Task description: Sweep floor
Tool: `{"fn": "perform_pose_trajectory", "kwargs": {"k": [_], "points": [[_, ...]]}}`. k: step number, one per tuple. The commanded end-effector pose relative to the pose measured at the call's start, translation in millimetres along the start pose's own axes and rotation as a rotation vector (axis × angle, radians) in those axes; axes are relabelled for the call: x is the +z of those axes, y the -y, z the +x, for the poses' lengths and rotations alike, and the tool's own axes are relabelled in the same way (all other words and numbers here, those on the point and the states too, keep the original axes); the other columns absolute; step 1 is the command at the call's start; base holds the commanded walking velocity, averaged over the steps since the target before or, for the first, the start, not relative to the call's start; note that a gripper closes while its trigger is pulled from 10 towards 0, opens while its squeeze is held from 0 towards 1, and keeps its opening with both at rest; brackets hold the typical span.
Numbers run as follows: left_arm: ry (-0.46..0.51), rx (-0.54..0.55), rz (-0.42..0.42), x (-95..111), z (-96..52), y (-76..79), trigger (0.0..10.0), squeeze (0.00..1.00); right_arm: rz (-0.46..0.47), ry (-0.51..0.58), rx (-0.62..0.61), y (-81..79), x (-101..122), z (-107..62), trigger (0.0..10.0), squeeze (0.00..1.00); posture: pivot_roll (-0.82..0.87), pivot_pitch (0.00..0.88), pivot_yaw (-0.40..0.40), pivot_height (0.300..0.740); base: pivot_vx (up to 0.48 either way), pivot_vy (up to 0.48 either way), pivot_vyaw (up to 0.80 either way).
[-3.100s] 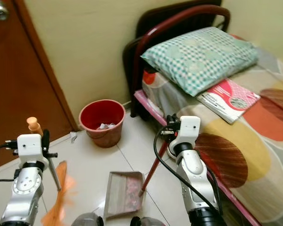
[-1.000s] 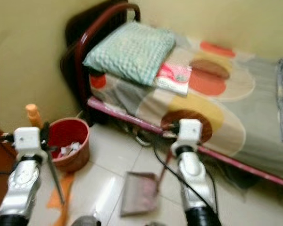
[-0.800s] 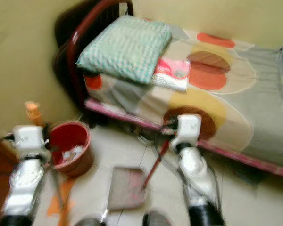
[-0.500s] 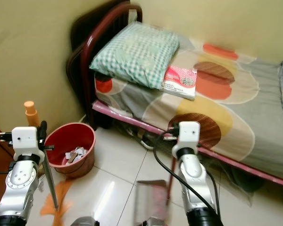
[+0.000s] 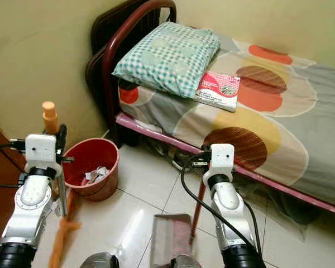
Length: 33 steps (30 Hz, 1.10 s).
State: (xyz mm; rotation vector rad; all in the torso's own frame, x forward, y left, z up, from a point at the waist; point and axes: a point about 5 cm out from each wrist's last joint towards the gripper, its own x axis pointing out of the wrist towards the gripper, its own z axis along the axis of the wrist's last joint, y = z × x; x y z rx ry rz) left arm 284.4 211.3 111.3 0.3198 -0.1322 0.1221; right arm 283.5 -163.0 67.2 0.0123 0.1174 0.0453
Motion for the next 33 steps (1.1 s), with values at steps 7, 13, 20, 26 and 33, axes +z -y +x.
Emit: {"fn": "perform_pose_trajectory", "kwargs": {"k": [7,13,20,26,33], "points": [[0.112,0.069,0.067,22.4,25.5,-15.8,10.0,0.00,0.022,0.022,-0.003,-0.8,6.2,2.5,10.0,0.00,0.05,0.088,-0.057,0.740,0.000,0.000,0.00],[0.065,0.109,0.123,9.8,39.9,-19.9,10.0,0.00,0.018,0.027,-0.001,-0.7,8.3,3.5,10.0,0.00,0.03,0.096,-0.056,0.740,0.000,0.000,0.00],[-0.003,0.102,0.220,0.6,61.0,-10.0,10.0,0.00,0.008,0.060,-0.004,0.5,17.7,7.5,10.0,0.00,0.01,0.099,-0.048,0.740,0.000,0.000,0.00],[-0.086,0.006,0.266,-13.2,64.8,8.8,10.0,0.00,0.005,0.061,-0.010,2.4,17.8,6.4,10.0,0.00,0.00,0.101,-0.046,0.740,0.000,0.000,0.00],[-0.175,-0.150,0.308,-28.7,57.9,39.5,10.0,0.00,0.007,0.062,-0.001,-2.7,19.0,8.5,10.0,0.00,0.00,0.105,-0.045,0.740,0.000,0.000,0.00]]}}
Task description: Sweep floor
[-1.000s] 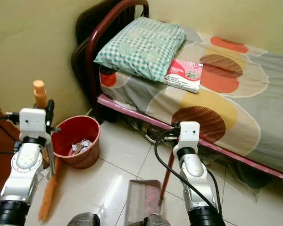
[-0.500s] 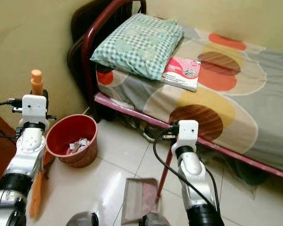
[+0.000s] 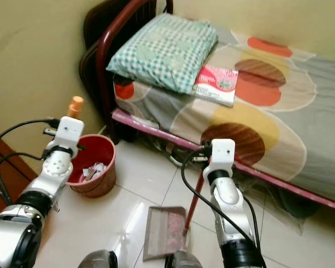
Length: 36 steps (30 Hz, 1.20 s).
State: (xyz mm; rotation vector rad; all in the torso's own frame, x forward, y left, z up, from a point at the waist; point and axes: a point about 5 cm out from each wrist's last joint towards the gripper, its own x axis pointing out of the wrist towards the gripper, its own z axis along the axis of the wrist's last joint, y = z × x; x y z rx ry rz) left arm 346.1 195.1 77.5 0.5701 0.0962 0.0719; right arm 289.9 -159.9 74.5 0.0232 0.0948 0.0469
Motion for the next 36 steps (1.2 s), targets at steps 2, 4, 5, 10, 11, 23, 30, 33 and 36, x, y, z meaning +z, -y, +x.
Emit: {"fn": "perform_pose_trajectory", "kwargs": {"k": [2,4,5,10,11,23,30,33,36], "points": [[0.017,-0.072,0.059,6.0,2.5,8.5,10.0,0.00,-0.003,0.041,-0.002,-0.1,11.3,3.5,10.0,0.00,-0.01,0.104,-0.044,0.740,0.000,0.000,0.00],[0.001,-0.151,0.066,5.4,0.7,20.7,10.0,0.00,-0.004,0.042,-0.003,0.0,11.9,4.3,10.0,0.00,-0.01,0.102,-0.042,0.740,0.000,0.000,0.00],[0.001,-0.166,0.067,5.7,0.4,22.6,10.0,0.00,-0.004,0.043,-0.004,0.1,11.9,4.4,10.0,0.00,-0.01,0.102,-0.042,0.740,0.000,0.000,0.00],[-0.026,-0.248,0.024,6.1,-0.7,32.9,10.0,0.00,-0.005,0.041,-0.006,0.3,11.7,4.9,10.0,0.00,-0.01,0.101,-0.042,0.740,0.000,0.000,0.00],[-0.034,-0.265,0.011,5.9,-1.0,35.2,10.0,0.00,-0.005,0.041,-0.006,0.2,11.7,4.9,10.0,0.00,-0.01,0.101,-0.042,0.740,0.000,0.000,0.00],[-0.050,-0.536,-0.197,13.4,-11.5,67.7,10.0,0.00,-0.009,0.040,-0.006,0.3,11.8,7.1,10.0,0.00,0.00,0.099,-0.038,0.740,0.000,0.000,0.00],[-0.011,-0.628,-0.335,19.5,-19.2,71.1,10.0,0.00,-0.022,0.040,-0.005,2.5,12.4,9.3,10.0,0.00,0.01,0.104,-0.041,0.740,0.000,0.000,0.00],[0.013,-0.666,-0.379,23.4,-26.3,71.9,10.0,0.00,-0.044,0.045,-0.001,3.7,13.9,11.5,10.0,0.00,0.02,0.106,-0.044,0.740,0.000,0.000,0.00],[0.047,-0.705,-0.422,32.1,-37.5,70.4,10.0,0.00,-0.098,0.059,0.007,5.8,18.9,17.2,10.0,0.00,0.03,0.112,-0.047,0.740,0.000,0.000,0.00]]}}
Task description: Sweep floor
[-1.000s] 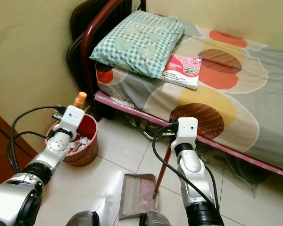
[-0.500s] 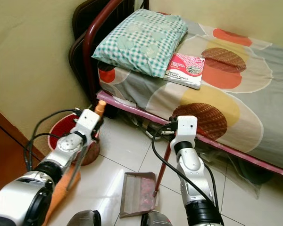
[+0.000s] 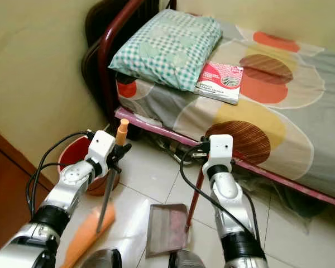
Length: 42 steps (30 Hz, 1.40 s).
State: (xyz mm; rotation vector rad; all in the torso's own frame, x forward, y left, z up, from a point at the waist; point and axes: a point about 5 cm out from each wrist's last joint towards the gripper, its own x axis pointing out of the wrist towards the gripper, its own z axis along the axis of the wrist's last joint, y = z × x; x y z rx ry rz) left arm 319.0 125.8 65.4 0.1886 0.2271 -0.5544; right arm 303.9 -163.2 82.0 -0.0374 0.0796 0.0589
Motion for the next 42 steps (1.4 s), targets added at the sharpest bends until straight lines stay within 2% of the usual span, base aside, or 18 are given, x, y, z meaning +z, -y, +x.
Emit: {"fn": "perform_pose_trajectory", "kwargs": {"k": [1,3,8,12,15,16,20,24,25,27,29,30,31,35,39,40,42], "points": [[0.031,-0.049,-0.084,5.2,1.3,10.3,10.0,0.00,-0.037,0.045,-0.004,2.6,9.8,4.3,10.0,0.00,0.03,0.112,-0.047,0.740,0.000,0.000,0.00],[0.072,-0.076,-0.110,19.4,-5.0,17.9,10.0,0.00,-0.055,0.048,-0.009,6.3,13.0,8.9,10.0,0.00,0.03,0.122,-0.055,0.740,0.000,0.000,0.00],[0.127,-0.097,-0.120,37.1,-8.7,24.9,10.0,0.00,-0.078,0.058,-0.003,8.1,16.3,11.7,10.0,0.00,0.03,0.128,-0.057,0.740,0.000,0.000,0.00],[0.255,-0.117,-0.143,77.7,-15.4,32.1,10.0,0.00,-0.162,0.069,-0.018,14.9,19.3,12.8,10.0,0.00,0.02,0.153,-0.062,0.740,0.000,0.000,0.00],[0.316,-0.118,-0.162,94.4,-20.3,32.8,10.0,0.00,-0.167,0.070,-0.024,17.0,18.7,12.3,10.0,0.00,0.02,0.160,-0.064,0.740,0.000,0.000,0.00],[0.316,-0.118,-0.162,94.4,-20.3,32.8,10.0,0.00,-0.167,0.070,-0.024,17.0,18.7,12.3,10.0,0.00,0.02,0.160,-0.064,0.740,0.000,0.000,0.00],[0.387,-0.081,-0.185,108.6,-22.6,25.8,10.0,0.00,-0.182,0.067,-0.018,15.0,16.8,13.2,10.0,0.00,0.03,0.157,-0.066,0.740,0.000,0.000,0.00],[0.468,0.133,-0.147,122.3,-32.5,-11.4,10.0,0.00,-0.235,0.107,0.028,5.2,22.2,15.6,10.0,0.00,0.03,0.147,-0.064,0.740,0.000,0.000,0.00],[0.468,0.133,-0.147,122.3,-32.5,-11.4,10.0,0.00,-0.235,0.107,0.028,5.2,22.2,15.6,10.0,0.00,0.03,0.147,-0.064,0.740,0.000,0.000,0.00],[0.472,0.275,-0.086,120.2,-44.7,-39.6,10.0,0.00,-0.258,0.123,0.051,1.6,23.7,16.2,10.0,0.00,0.03,0.143,-0.065,0.740,0.000,0.000,0.00],[0.471,0.299,-0.074,119.3,-47.3,-44.8,10.0,0.00,-0.262,0.125,0.056,0.9,23.9,16.3,10.0,0.00,0.03,0.143,-0.065,0.740,0.000,0.000,0.00],[0.470,0.357,-0.068,116.2,-53.8,-56.3,10.0,0.00,-0.272,0.129,0.064,-0.1,24.0,16.5,10.0,0.00,0.03,0.143,-0.065,0.740,0.000,0.000,0.00],[0.470,0.357,-0.068,116.2,-53.8,-56.3,10.0,0.00,-0.272,0.129,0.064,-0.1,24.0,16.5,10.0,0.00,0.03,0.143,-0.065,0.740,0.000,0.000,0.00],[0.398,0.471,-0.048,91.7,-67.8,-77.2,10.0,0.00,-0.264,0.125,0.069,-1.4,21.6,17.0,10.0,0.00,0.04,0.125,-0.064,0.740,0.000,0.000,0.00],[0.310,0.505,-0.038,61.9,-74.8,-78.2,10.0,0.00,-0.263,0.126,0.083,-4.3,20.2,17.4,10.0,0.00,0.03,0.121,-0.064,0.740,0.000,0.000,0.00],[0.259,0.518,-0.060,44.5,-77.4,-75.2,10.0,0.00,-0.262,0.133,0.094,-7.4,20.6,18.6,10.0,0.00,0.04,0.115,-0.063,0.740,0.000,0.000,0.00],[0.240,0.524,-0.074,36.9,-78.6,-73.2,10.0,0.00,-0.261,0.137,0.102,-9.2,21.0,19.4,10.0,0.00,0.04,0.114,-0.064,0.740,0.000,0.000,0.00]]}}
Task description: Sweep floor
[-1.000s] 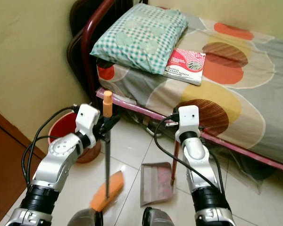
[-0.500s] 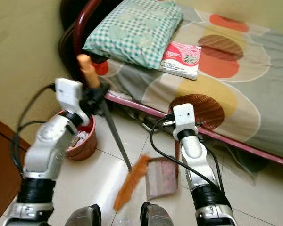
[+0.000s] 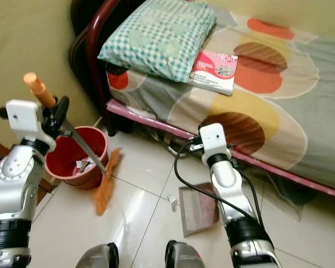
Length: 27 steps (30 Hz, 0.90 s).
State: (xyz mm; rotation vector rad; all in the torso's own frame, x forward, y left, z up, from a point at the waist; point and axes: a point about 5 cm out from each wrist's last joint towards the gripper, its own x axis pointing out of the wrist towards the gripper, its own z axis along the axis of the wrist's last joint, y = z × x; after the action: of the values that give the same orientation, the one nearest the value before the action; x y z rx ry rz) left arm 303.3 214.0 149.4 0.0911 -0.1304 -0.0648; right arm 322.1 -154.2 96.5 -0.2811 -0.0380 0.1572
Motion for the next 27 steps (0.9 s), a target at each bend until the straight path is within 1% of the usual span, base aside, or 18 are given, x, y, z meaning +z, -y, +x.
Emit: {"fn": "perform_pose_trajectory", "kwargs": {"k": [1,3,7,9,10,12,14,15,16,17,21,22,24,27], "points": [[-0.105,0.023,0.004,-23.5,-9.4,-0.4,10.0,0.00,0.005,0.040,0.023,-2.8,6.5,3.9,10.0,0.00,0.04,0.111,-0.064,0.740,0.000,0.000,0.00],[-0.125,0.036,-0.005,-30.2,-13.7,1.0,10.0,0.00,0.022,0.059,0.045,-8.3,9.7,6.4,10.0,0.00,0.04,0.108,-0.066,0.740,0.000,0.000,0.00],[-0.170,0.053,-0.040,-46.5,-23.8,11.1,10.0,0.00,0.069,0.112,0.112,-27.3,20.4,12.4,10.0,0.00,0.05,0.103,-0.074,0.740,0.000,0.000,0.00],[-0.175,0.054,-0.042,-48.3,-24.8,12.2,10.0,0.00,0.071,0.117,0.117,-29.2,21.5,13.0,10.0,0.00,0.05,0.103,-0.074,0.740,0.000,0.000,0.00],[-0.196,0.059,-0.068,-54.0,-27.6,17.7,10.0,0.00,0.091,0.132,0.143,-36.2,25.3,14.7,10.0,0.00,0.05,0.101,-0.076,0.740,0.000,0.000,0.00],[-0.210,0.062,-0.097,-57.7,-29.4,23.3,10.0,0.00,0.100,0.142,0.160,-41.5,27.3,15.6,10.0,0.00,0.05,0.101,-0.076,0.740,0.000,0.000,0.00],[-0.219,0.061,-0.123,-58.9,-29.6,27.3,10.0,0.00,0.106,0.144,0.167,-43.4,27.1,15.8,10.0,0.00,0.04,0.099,-0.077,0.740,0.000,0.000,0.00],[-0.233,0.070,-0.182,-59.9,-29.1,33.2,10.0,0.00,0.108,0.143,0.173,-45.6,26.1,15.5,10.0,0.00,0.04,0.099,-0.077,0.740,0.000,0.000,0.00],[-0.237,0.074,-0.204,-60.0,-28.8,35.0,10.0,0.00,0.109,0.143,0.175,-46.2,25.6,15.3,10.0,0.00,0.04,0.099,-0.077,0.740,0.000,0.000,0.00],[-0.246,0.089,-0.247,-60.5,-28.3,36.9,10.0,0.00,0.109,0.139,0.179,-47.4,24.4,14.6,10.0,0.00,0.04,0.099,-0.077,0.740,0.000,0.000,0.00],[-0.268,0.133,-0.349,-60.9,-25.8,40.3,10.0,0.00,0.105,0.120,0.189,-49.7,19.4,12.9,10.0,0.00,0.04,0.097,-0.077,0.740,0.000,0.000,0.00],[-0.268,0.133,-0.349,-60.9,-25.8,40.3,10.0,0.00,0.105,0.120,0.189,-49.7,19.4,12.9,10.0,0.00,0.04,0.097,-0.077,0.740,0.000,0.000,0.00],[-0.271,0.231,-0.470,-59.0,-22.3,31.6,10.0,0.00,0.083,0.079,0.199,-51.7,11.3,10.9,10.0,0.00,0.04,0.097,-0.077,0.740,0.000,0.000,0.00],[-0.277,0.269,-0.510,-58.7,-21.1,26.6,10.0,0.00,0.065,0.053,0.199,-52.5,6.7,10.6,10.0,0.00,0.04,0.097,-0.077,0.740,0.000,0.000,0.00]]}}
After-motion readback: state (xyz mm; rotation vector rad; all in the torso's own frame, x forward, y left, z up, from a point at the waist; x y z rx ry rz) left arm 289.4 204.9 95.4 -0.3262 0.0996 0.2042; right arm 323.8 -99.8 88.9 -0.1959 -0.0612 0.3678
